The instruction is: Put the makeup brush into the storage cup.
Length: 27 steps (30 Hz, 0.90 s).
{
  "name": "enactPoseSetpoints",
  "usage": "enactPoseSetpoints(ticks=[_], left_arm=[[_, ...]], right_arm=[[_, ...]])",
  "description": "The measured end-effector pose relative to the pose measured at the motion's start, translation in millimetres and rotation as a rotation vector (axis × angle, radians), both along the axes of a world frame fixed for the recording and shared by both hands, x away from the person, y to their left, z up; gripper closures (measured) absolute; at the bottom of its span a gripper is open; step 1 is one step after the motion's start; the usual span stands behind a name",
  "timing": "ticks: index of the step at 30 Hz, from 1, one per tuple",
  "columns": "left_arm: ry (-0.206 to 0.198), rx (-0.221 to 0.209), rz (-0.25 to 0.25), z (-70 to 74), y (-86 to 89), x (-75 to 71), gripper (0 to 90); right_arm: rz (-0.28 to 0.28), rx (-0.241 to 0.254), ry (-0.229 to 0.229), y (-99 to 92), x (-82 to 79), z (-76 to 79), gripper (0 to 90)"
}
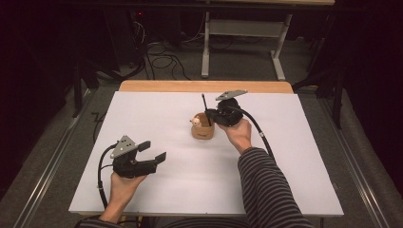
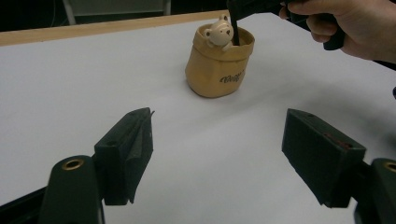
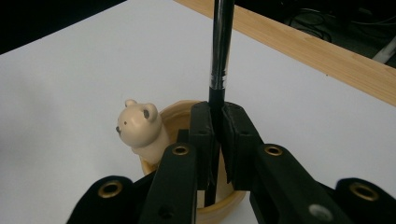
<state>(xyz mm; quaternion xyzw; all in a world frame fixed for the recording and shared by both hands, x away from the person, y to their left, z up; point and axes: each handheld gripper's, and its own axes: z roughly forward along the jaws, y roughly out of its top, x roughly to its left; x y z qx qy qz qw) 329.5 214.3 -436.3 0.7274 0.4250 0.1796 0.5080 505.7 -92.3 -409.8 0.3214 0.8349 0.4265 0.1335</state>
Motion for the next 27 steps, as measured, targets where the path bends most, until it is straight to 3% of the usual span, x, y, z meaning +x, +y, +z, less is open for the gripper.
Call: enactPoseSetpoints(ticks=[9, 15, 20, 27], left_arm=[[-0.004, -0.004, 0.003, 0.4, 0.5, -0.3, 25.1], [-0.005, -0.004, 0.004, 0.4, 0.7, -0.2, 25.1], [-0.003, -0.002, 0.003, 0.4, 0.4, -0.2, 25.1], [-0.002, 0.001, 0.003, 0.2, 0.4, 0.1, 25.0]], right_arm=[[-0.002, -0.003, 0.003, -4.6, -0.8, -0.5, 78.7], [0.004, -0.003, 0.018, -6.5, -1.0, 0.6, 64.0], [0.001, 0.006, 0.013, -9.9, -3.1, 3.2, 57.3], [-0.002, 0.019, 0.004, -17.3, -6.3, 10.4, 55.0]])
